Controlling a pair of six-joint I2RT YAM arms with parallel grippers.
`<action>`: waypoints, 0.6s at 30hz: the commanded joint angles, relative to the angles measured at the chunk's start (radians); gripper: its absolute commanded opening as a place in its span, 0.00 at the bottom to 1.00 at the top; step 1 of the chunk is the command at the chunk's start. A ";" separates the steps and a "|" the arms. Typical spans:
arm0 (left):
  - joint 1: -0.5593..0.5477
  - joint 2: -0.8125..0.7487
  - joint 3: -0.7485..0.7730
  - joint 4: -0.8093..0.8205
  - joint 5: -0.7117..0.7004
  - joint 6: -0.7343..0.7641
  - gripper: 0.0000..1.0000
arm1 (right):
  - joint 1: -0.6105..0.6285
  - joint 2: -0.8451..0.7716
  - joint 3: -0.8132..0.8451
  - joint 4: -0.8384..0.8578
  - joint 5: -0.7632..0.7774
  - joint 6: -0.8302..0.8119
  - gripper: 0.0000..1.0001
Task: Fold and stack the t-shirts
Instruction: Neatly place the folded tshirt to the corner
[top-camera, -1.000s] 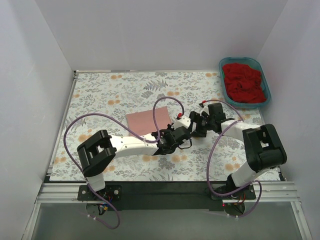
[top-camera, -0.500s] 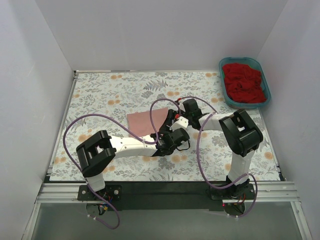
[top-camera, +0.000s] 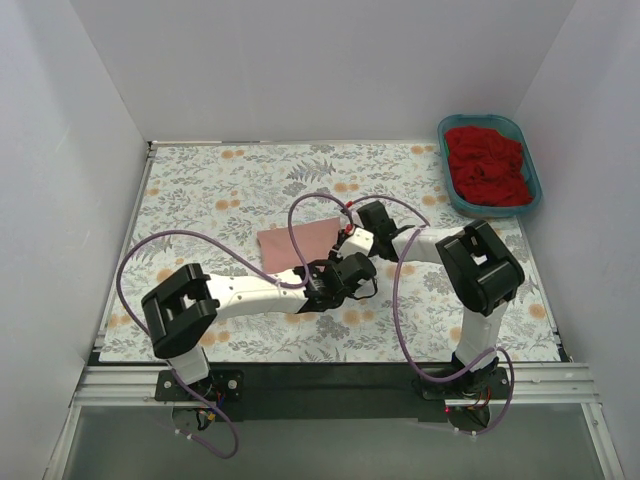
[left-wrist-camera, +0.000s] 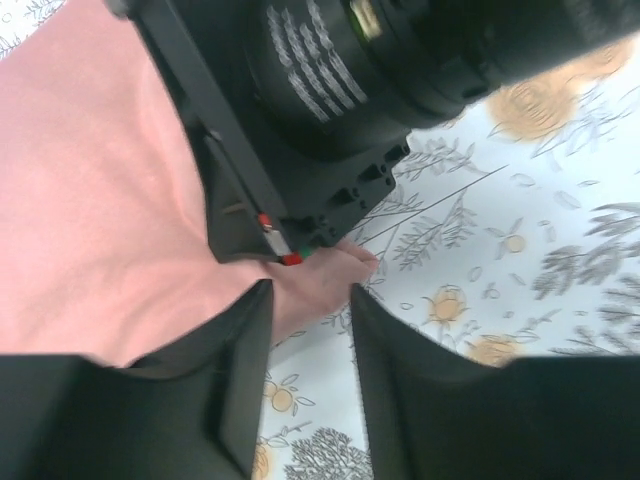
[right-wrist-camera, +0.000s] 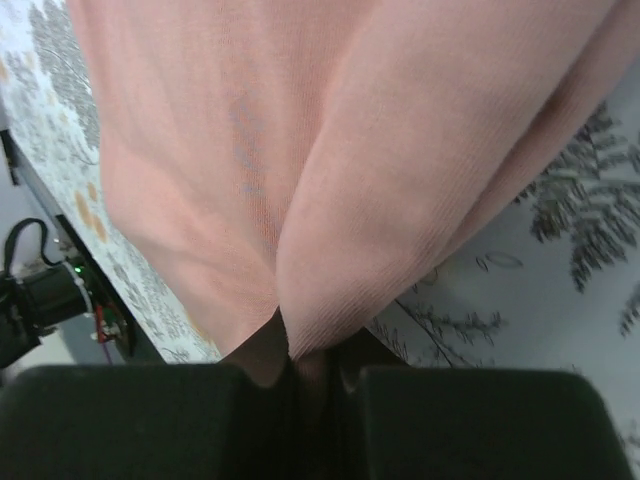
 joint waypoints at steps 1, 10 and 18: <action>0.003 -0.126 0.039 -0.001 0.005 -0.066 0.38 | -0.005 -0.086 0.031 -0.197 0.098 -0.139 0.01; 0.276 -0.289 0.084 -0.194 0.137 -0.136 0.75 | -0.046 -0.238 0.005 -0.598 0.407 -0.385 0.01; 0.603 -0.374 -0.005 -0.193 0.192 -0.058 0.77 | -0.136 -0.343 -0.016 -0.846 0.795 -0.458 0.01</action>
